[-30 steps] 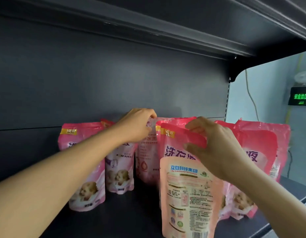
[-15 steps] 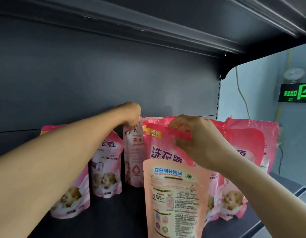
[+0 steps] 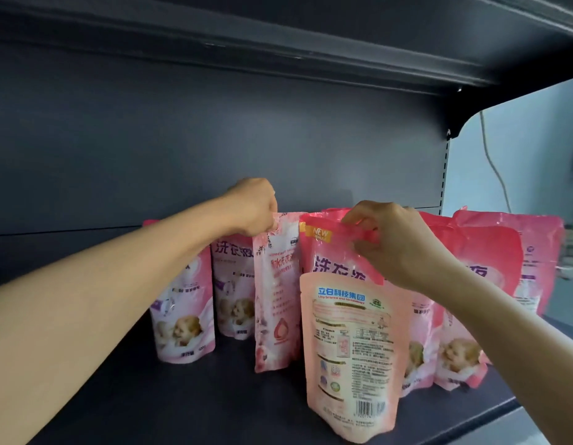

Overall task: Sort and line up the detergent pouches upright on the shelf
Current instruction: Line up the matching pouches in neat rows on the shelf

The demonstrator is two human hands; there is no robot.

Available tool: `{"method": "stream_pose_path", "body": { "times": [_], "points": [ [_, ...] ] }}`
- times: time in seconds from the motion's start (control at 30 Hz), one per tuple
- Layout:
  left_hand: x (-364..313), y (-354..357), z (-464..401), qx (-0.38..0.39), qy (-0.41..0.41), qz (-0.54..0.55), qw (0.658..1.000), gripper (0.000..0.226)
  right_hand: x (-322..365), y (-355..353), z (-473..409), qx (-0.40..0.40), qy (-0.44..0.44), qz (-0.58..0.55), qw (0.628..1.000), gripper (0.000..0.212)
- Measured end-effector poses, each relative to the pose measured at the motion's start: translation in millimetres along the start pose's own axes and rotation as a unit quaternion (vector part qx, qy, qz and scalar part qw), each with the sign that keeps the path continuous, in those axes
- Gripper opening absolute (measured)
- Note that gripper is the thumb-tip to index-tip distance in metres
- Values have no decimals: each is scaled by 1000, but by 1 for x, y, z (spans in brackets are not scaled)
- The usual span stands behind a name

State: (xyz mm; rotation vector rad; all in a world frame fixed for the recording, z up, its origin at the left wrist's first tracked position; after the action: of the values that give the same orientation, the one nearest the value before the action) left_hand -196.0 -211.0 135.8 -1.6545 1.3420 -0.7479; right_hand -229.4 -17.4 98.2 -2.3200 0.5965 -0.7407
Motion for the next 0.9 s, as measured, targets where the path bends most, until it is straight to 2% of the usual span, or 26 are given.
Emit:
{"method": "stream_pose_path", "body": {
  "times": [0.13, 0.27, 0.33, 0.43, 0.53, 0.6, 0.7, 0.77, 0.83, 0.9],
  "points": [
    [25, -18, 34, -16, -9, 13, 1000, 12, 5, -3, 5, 4, -6, 5, 1000, 26],
    [49, -32, 65, -24, -18, 44, 999, 7, 24, -9, 8, -69, -50, 7, 996, 38],
    [58, -35, 78, -36, -23, 71, 997, 13, 41, -7, 8, -88, -88, -14, 992, 40],
    [71, -30, 95, -60, -47, 151, 985, 19, 70, 7, 4, -52, -142, -49, 987, 42],
    [84, -17, 111, -124, -115, 302, 938, 5, 91, 29, -5, 28, -154, -45, 987, 50],
    [92, -4, 123, -141, -172, 394, 892, 20, 98, 41, -14, 84, -137, -29, 987, 49],
    [95, 29, 149, -99, -239, 498, 828, 47, 102, 54, -25, 136, -129, -33, 982, 23],
    [92, 56, 167, -58, -266, 506, 818, 57, 104, 60, -28, 153, -105, -112, 976, 13],
    [84, 83, 182, -28, -287, 506, 813, 67, 106, 67, -30, 156, -78, -188, 967, 23],
    [76, 105, 191, -25, -297, 507, 809, 82, 108, 75, -31, 144, -72, -217, 963, 30]
  ]
}}
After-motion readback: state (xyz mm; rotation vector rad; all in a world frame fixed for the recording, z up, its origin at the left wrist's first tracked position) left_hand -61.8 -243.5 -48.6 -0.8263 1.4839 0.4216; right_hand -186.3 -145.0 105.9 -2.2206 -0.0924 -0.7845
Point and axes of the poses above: each hand's wrist, its own z-axis away from the middle knuckle, its own y-axis out of the palm, x = y × z, the point moved 2 cm from there along -z, towards the middle knuckle, and after that the axes turned 4 degrees about -x, right-handed, at the moved point
